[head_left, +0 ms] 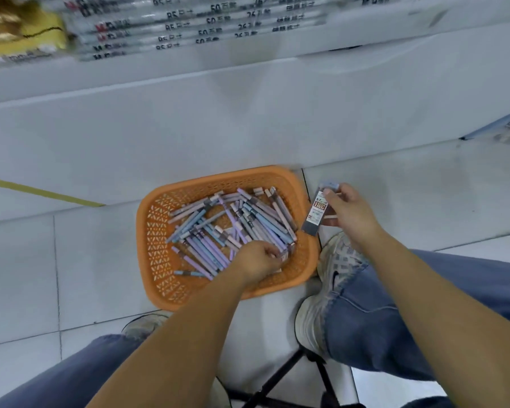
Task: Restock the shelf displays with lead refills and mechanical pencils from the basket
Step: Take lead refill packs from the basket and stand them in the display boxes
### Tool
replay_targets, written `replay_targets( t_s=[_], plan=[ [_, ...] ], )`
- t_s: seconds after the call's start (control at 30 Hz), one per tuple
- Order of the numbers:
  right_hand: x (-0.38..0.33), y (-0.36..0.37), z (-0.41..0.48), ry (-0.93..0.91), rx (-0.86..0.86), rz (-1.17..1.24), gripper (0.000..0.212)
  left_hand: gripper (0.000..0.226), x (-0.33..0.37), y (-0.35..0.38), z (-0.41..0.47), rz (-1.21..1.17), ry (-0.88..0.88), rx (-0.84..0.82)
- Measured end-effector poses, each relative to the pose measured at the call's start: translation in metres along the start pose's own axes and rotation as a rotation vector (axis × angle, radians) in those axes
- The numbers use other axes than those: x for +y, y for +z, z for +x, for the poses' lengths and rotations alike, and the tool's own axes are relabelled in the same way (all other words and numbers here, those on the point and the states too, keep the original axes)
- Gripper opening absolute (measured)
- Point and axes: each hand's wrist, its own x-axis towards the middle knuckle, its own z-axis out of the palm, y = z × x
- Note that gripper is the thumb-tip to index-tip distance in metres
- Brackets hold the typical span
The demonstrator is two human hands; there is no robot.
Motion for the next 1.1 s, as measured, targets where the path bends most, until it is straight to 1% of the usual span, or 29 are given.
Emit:
replay_targets(
  t_s=[0.07,0.13,0.23,0.33,0.47,0.53,0.6,0.67,0.77,0.83,0.93,0.97,1.1],
  plan=[
    [0.001,-0.002,0.002,-0.005,0.012,0.019,0.012,0.017,-0.003,-0.007,0.003,0.012,-0.006,-0.006],
    [0.001,-0.003,0.002,-0.005,0.018,0.028,0.011,0.011,-0.007,-0.016,0.001,-0.129,-0.037,0.009],
    [0.003,-0.001,0.004,0.004,0.021,0.037,0.012,0.016,-0.004,-0.025,0.003,-0.333,-0.076,0.076],
    [0.005,0.0,0.007,0.021,0.026,0.045,0.014,0.015,0.014,-0.026,0.015,-0.517,-0.092,0.164],
    [0.008,0.0,0.009,0.031,0.022,0.055,0.012,0.022,0.035,-0.019,0.043,-0.694,-0.147,0.244],
    [0.009,0.0,0.01,0.038,0.017,0.063,0.012,0.022,0.041,-0.015,0.057,-0.711,-0.15,0.304],
    [0.011,0.001,0.011,0.044,0.016,0.056,0.012,0.034,0.046,-0.011,0.066,-0.668,-0.161,0.393],
    [0.013,0.001,0.012,0.048,0.02,0.048,0.012,0.046,0.05,-0.006,0.071,-0.574,-0.192,0.485],
    [0.015,0.001,0.013,0.053,0.022,0.058,0.014,0.052,0.051,0.001,0.075,-0.505,-0.201,0.549],
    [0.015,0.0,0.014,0.062,0.024,0.059,0.016,0.043,0.048,0.002,0.076,-0.503,-0.187,0.544],
    [0.012,0.0,0.012,0.061,0.01,0.049,0.015,0.019,0.036,-0.001,0.069,-0.589,-0.151,0.496],
    [0.009,0.0,0.011,0.049,0.001,0.049,0.014,0.017,0.031,-0.004,0.064,-0.647,-0.151,0.467],
    [-0.009,0.002,0.002,-0.028,-0.068,0.0,0.015,0.028,0.02,-0.024,0.025,-0.872,-0.11,0.289]
  ],
)
